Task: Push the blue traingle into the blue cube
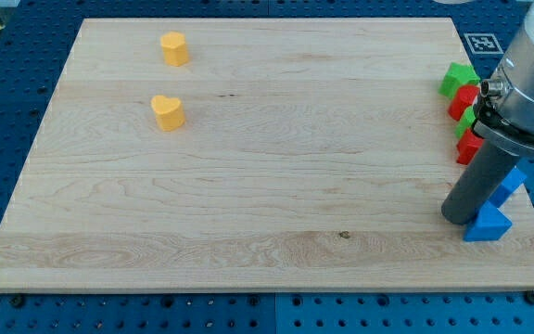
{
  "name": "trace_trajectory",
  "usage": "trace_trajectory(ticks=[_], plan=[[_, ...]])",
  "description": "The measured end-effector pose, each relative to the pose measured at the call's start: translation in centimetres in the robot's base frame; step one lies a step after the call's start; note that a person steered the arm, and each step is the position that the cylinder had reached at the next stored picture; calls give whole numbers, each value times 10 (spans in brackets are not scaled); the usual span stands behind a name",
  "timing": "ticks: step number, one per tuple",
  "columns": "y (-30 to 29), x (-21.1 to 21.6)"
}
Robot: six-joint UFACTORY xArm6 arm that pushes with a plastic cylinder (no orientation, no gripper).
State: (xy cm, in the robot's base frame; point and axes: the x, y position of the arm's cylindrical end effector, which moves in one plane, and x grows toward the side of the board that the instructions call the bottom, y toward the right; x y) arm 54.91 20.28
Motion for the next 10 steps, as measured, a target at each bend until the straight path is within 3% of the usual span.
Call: trace_trajectory(ticks=[1, 3, 6, 7, 9, 10], plan=[[-41, 8], [10, 15], [17, 46], [32, 21], [33, 14], [31, 50]])
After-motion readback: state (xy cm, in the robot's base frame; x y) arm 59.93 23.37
